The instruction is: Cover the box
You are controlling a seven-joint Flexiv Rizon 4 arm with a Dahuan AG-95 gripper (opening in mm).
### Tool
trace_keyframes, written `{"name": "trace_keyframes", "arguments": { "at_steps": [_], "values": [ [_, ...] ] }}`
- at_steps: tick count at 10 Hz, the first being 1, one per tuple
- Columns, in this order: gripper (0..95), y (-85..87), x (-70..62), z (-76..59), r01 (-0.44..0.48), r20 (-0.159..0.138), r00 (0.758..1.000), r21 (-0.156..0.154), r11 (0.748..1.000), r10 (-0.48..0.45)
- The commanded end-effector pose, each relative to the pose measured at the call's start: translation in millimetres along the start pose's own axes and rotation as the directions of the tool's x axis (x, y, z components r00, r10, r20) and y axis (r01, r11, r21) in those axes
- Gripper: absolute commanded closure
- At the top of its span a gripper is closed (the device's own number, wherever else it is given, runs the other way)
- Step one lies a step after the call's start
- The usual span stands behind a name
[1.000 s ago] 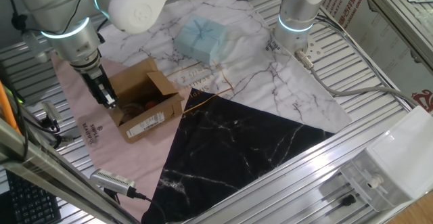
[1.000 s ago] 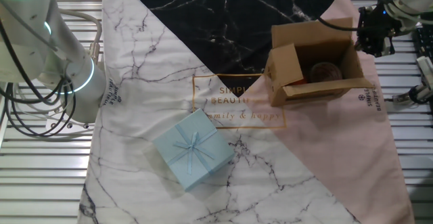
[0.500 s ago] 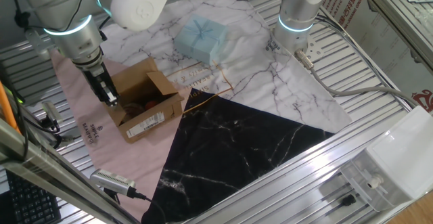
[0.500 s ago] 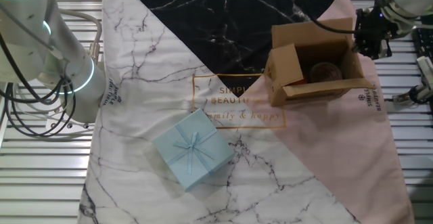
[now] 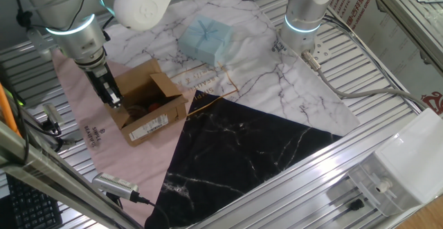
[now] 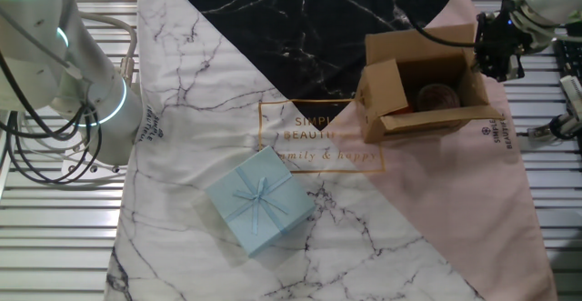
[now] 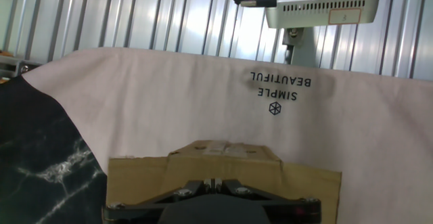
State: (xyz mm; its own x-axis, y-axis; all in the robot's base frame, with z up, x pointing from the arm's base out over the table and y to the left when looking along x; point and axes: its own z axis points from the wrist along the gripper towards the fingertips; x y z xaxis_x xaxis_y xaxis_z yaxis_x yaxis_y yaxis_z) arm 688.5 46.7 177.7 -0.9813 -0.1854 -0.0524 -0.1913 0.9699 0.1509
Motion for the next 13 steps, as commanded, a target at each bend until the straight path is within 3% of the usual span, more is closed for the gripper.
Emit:
{"name": "trace_keyframes", "arguments": {
  "at_steps": [1, 13],
  "values": [
    [95.0, -0.4, -0.2, 0.6, -0.001, 0.001, 1.000, -0.002, 1.000, 0.001],
    [95.0, -8.4, 9.8, 13.0, 0.000, 0.008, 1.000, -0.001, 1.000, 0.000]
  ]
}}
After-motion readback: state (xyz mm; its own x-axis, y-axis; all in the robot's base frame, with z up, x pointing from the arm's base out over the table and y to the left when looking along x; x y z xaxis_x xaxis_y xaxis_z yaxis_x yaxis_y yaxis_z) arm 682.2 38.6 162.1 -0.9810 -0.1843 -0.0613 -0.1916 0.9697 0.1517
